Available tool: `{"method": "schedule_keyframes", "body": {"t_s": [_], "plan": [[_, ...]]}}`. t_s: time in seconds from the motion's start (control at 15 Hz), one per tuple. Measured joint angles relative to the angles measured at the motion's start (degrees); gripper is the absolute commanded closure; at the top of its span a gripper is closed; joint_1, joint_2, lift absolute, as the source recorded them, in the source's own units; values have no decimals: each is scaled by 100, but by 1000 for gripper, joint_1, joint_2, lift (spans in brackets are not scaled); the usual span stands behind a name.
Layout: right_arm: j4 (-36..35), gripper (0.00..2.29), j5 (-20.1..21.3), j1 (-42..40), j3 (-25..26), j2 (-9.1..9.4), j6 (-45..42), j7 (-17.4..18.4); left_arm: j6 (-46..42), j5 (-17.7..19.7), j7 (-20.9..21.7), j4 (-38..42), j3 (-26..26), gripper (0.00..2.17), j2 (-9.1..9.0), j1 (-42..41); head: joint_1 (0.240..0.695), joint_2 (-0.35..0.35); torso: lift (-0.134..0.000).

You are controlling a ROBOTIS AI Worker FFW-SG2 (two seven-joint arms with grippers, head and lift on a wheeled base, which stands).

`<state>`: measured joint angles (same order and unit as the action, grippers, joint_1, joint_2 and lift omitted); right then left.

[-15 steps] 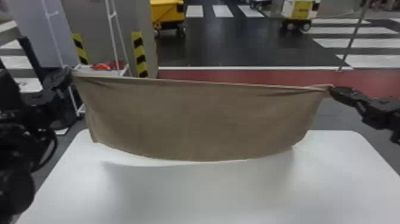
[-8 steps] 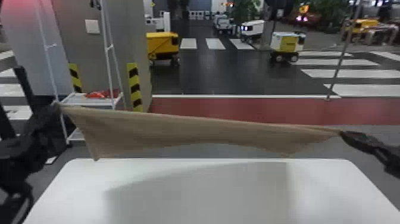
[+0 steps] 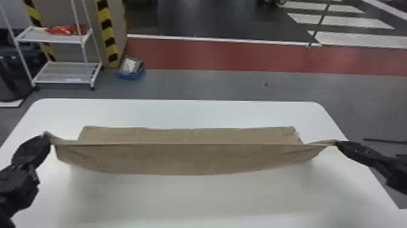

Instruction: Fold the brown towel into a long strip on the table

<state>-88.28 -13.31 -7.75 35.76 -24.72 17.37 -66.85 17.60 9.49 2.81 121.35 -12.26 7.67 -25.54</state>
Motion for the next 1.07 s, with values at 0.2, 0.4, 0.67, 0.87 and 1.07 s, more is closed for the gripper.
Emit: {"method": "schedule_keyframes", "body": {"t_s": [0.2,0.4,0.67,0.87,1.07], "plan": [[-570,1413,-339,-641,691,-2,350,-281,1435,-453,13,616,128,1713,-37,-247,695,-205,-110],[-600,1413,-382,-783,904,21,409,-218,2531,-1021,-83,1169,527,1710,-41,-251,695,-268,-110],[1,1409,-105,-82,630,54,612,44,2624,-1048,-274,955,912,1710,-21,416,695,-285,-110],[1101,1409,388,934,120,-50,649,203,2614,-1023,-478,313,1130,1710,-11,1072,695,-272,-110],[1909,1409,910,1699,-396,-96,347,497,2613,-1049,-567,-553,1342,1710,-7,1820,695,-245,-110]]}}
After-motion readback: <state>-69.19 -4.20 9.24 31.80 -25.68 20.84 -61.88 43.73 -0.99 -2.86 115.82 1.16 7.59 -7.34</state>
